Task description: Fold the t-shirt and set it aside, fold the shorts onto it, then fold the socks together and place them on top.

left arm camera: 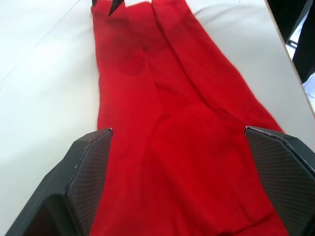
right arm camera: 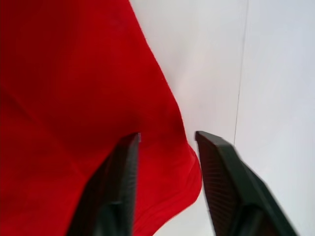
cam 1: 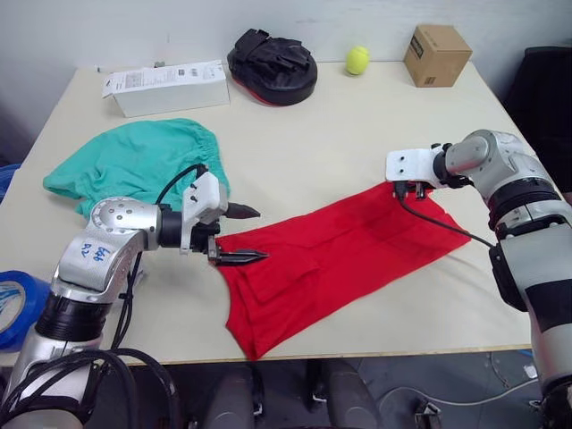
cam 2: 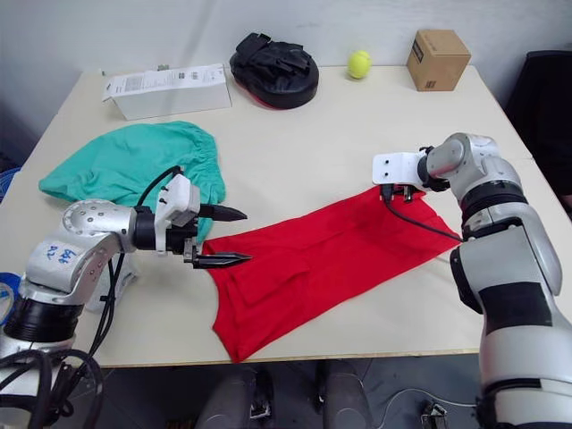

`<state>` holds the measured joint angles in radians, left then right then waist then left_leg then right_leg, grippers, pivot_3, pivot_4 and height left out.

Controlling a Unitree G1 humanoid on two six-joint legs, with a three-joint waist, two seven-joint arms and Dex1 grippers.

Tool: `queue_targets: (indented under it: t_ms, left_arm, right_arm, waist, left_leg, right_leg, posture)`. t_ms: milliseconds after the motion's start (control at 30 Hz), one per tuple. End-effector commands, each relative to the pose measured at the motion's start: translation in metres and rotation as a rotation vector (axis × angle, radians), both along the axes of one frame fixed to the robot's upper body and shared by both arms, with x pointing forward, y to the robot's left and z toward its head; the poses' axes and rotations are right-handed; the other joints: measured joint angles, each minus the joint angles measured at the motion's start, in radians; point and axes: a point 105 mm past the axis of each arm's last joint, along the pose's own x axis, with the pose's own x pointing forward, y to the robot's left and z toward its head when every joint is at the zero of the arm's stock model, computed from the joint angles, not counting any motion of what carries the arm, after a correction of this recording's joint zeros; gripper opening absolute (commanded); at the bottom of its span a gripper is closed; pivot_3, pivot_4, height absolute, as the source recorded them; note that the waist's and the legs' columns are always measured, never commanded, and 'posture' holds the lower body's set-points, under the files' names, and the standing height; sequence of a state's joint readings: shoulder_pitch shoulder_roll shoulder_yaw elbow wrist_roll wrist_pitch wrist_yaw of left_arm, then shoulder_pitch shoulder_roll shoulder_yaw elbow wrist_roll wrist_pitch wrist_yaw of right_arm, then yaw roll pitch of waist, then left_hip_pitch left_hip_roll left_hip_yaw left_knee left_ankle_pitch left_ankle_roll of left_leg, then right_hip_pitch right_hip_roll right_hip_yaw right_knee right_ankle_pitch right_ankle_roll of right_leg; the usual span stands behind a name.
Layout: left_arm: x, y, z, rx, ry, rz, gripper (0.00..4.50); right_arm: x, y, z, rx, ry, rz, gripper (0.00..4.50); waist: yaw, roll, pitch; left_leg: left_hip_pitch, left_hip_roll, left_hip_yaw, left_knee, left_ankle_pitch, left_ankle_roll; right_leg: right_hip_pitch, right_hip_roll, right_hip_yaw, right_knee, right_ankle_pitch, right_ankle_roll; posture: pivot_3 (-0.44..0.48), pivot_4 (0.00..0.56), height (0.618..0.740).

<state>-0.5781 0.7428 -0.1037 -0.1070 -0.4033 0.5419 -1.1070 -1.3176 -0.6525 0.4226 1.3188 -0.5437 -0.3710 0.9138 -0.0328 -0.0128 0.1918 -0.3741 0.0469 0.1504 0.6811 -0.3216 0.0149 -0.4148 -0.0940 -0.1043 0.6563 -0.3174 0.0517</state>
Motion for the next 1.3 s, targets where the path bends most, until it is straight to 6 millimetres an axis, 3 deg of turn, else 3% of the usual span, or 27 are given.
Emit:
queue_targets:
  t_ms: [33,67,300,467,633,800,1267,1300]
  left_arm:
    - [0.012,0.005,0.007,0.031,-0.037,-0.017,4.50]
    - [0.016,0.006,0.007,0.035,-0.029,-0.022,4.50]
    - [0.049,-0.002,0.003,0.072,0.118,-0.070,4.50]
    - [0.061,-0.015,-0.007,0.110,0.238,-0.109,4.50]
    - [0.067,-0.010,-0.031,0.238,0.278,-0.119,4.50]
    - [0.074,-0.008,-0.042,0.286,0.278,-0.084,4.50]
    - [0.072,-0.016,-0.049,0.285,0.320,-0.112,4.50]
    - [0.071,-0.016,-0.048,0.281,0.323,-0.118,4.31]
  right_arm:
    - [-0.001,-0.005,0.022,0.117,-0.058,-0.005,3.10]
    - [-0.005,-0.005,0.023,0.147,-0.048,0.012,3.42]
    - [-0.048,-0.034,0.035,0.178,-0.115,0.154,3.42]
    - [-0.089,-0.068,0.023,-0.031,-0.186,0.218,3.42]
    - [-0.116,-0.096,0.009,-0.160,-0.182,0.239,3.42]
    - [-0.124,-0.105,-0.001,-0.192,-0.188,0.244,3.42]
    - [-0.127,-0.088,-0.033,-0.242,-0.111,0.395,3.42]
    - [-0.126,-0.086,-0.034,-0.237,-0.111,0.398,3.44]
  waist:
    - [0.002,0.000,0.000]
    - [0.003,0.000,0.000]
    - [0.013,0.000,0.000]
    - [0.008,0.000,0.001]
    - [-0.004,-0.002,0.002]
    - [-0.004,-0.002,0.003]
    - [0.005,-0.002,0.003]
    - [0.005,-0.002,0.003]
  left_leg:
    - [0.000,0.000,0.000,0.000,0.000,0.000]
    - [0.000,0.000,0.000,0.000,0.000,0.000]
    - [-0.002,-0.001,0.000,0.000,0.000,0.001]
    - [-0.003,-0.001,0.000,0.000,0.000,0.001]
    - [0.003,0.000,0.006,-0.001,0.000,0.001]
    - [0.004,0.001,0.007,0.000,0.000,0.000]
    - [0.003,0.000,0.007,0.001,0.000,0.000]
    - [0.003,0.000,0.007,0.001,0.000,0.000]
  right_leg:
    - [0.000,0.000,0.000,0.000,0.000,0.000]
    - [0.000,0.000,0.000,0.000,0.000,0.000]
    - [0.000,0.000,-0.002,0.001,0.001,0.001]
    - [0.000,0.001,-0.003,0.000,0.000,0.002]
    - [-0.001,0.002,0.001,-0.001,0.000,0.002]
    - [-0.002,0.002,0.004,0.001,0.000,0.002]
    - [-0.001,0.001,0.004,0.001,0.000,0.002]
    - [-0.001,0.001,0.004,0.001,0.000,0.002]
  posture:
    - [0.000,0.150,0.740]
    - [0.000,0.150,0.740]
    - [0.000,0.150,0.740]
    - [0.000,0.150,0.740]
    - [0.000,0.150,0.740]
    - [0.000,0.150,0.740]
    - [0.000,0.150,0.740]
    - [0.000,0.150,0.740]
